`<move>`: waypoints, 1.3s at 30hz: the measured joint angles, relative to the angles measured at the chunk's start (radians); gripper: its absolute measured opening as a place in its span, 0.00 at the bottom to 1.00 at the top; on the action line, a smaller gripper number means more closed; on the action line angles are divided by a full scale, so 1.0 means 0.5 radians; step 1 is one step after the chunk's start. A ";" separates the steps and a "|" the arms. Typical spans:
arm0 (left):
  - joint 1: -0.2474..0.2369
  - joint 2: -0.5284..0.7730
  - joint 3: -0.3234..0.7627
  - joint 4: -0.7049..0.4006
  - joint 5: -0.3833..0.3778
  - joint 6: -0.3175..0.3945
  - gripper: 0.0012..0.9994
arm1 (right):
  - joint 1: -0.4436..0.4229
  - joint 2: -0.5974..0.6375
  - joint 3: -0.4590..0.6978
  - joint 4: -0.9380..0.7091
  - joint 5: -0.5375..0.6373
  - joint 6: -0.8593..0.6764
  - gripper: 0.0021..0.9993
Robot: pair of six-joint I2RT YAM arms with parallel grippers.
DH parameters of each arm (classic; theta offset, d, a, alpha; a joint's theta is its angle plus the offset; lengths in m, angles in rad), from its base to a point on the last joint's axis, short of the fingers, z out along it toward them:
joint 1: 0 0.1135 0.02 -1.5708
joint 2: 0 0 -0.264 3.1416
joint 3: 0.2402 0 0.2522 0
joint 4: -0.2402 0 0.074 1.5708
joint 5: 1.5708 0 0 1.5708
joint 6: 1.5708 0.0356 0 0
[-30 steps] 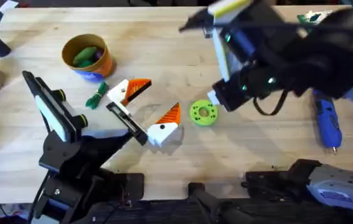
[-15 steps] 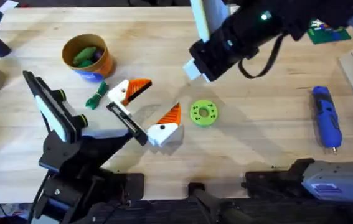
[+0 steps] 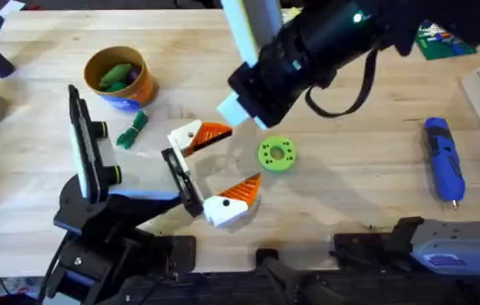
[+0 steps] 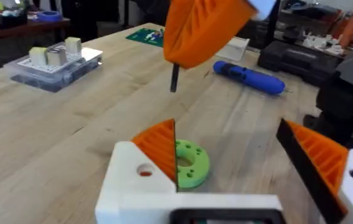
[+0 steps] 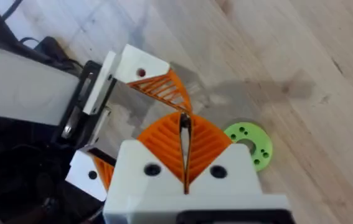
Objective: Pick up the gripper from the table and insert it into the empty holder that is missing its gripper. Then pick up a screw, insert it into the mounting hole, and use the screwdriver to tighten it. Finally, clean up the table by picking up the vegetable and placing it into the bucket.
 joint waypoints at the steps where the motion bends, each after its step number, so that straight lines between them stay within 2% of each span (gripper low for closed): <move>1: 0.000 0.000 0.000 -0.002 0.025 0.000 0.98 | 0.019 0.000 0.000 0.001 -0.005 -0.004 0.00; 6: 0.000 0.000 0.000 -0.008 0.123 0.000 0.98 | 0.093 0.000 0.000 0.015 -0.021 -0.014 0.00; 12: 0.000 0.000 0.000 -0.011 0.167 0.000 0.98 | 0.166 0.010 0.001 0.088 -0.024 -0.015 0.00; 39: 0.000 0.000 0.000 -0.012 0.173 0.000 0.98 | 0.196 0.184 0.001 0.211 -0.034 -0.021 0.00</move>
